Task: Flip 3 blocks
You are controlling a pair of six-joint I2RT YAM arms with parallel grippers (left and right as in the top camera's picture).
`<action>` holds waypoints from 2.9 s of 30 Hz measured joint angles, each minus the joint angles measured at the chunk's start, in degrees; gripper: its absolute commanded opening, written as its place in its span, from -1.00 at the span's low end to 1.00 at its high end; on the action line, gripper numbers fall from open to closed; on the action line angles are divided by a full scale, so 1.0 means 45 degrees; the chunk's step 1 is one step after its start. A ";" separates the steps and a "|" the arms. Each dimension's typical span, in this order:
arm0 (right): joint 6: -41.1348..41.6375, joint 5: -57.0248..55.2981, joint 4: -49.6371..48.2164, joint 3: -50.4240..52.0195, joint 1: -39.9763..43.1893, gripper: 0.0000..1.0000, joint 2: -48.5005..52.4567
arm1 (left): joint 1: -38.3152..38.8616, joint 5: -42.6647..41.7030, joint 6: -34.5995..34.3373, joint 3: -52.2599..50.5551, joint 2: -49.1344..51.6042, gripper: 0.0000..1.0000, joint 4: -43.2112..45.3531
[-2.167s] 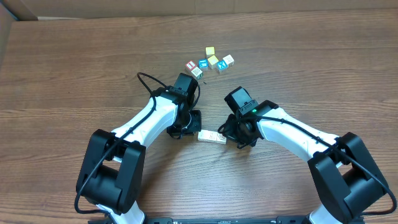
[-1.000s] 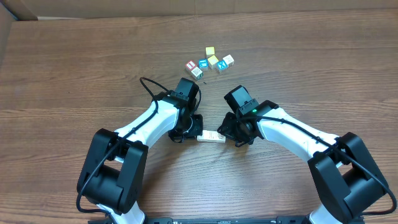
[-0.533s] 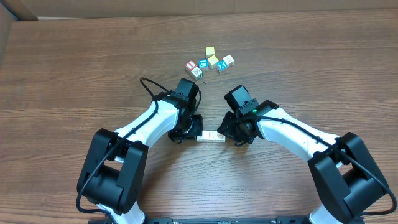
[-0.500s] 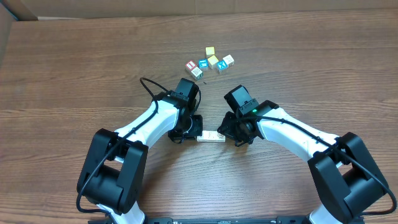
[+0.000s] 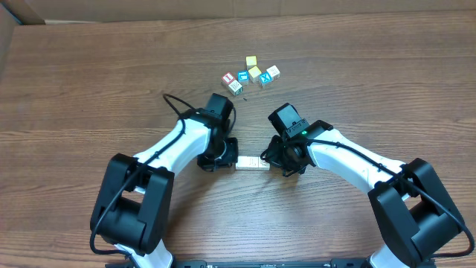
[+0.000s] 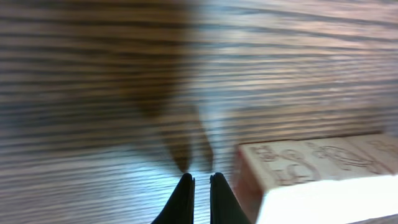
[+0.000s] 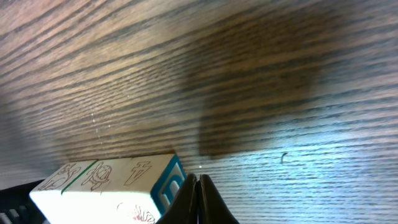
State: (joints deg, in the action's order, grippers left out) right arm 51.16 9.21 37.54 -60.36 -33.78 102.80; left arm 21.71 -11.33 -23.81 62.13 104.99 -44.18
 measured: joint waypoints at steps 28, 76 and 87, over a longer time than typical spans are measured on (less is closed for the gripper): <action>0.0000 -0.0097 0.0112 0.0000 -0.0068 -0.92 0.0000 | -0.0772 -0.0058 -0.0248 0.0000 0.0000 -0.91 -0.0243; 0.2385 0.0248 -0.0092 0.0078 -0.1010 -0.93 0.0000 | -0.0180 -0.0622 -0.0636 0.0000 0.0005 -0.92 0.1957; 0.6037 0.0646 -0.0835 0.0180 -0.2798 -0.92 0.0000 | -0.0214 -0.0486 -0.0641 0.0019 0.0005 -0.92 0.2812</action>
State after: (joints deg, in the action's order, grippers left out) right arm 78.32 12.12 33.78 -59.55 -46.37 102.80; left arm 20.75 -13.52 -26.70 62.22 105.01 -31.53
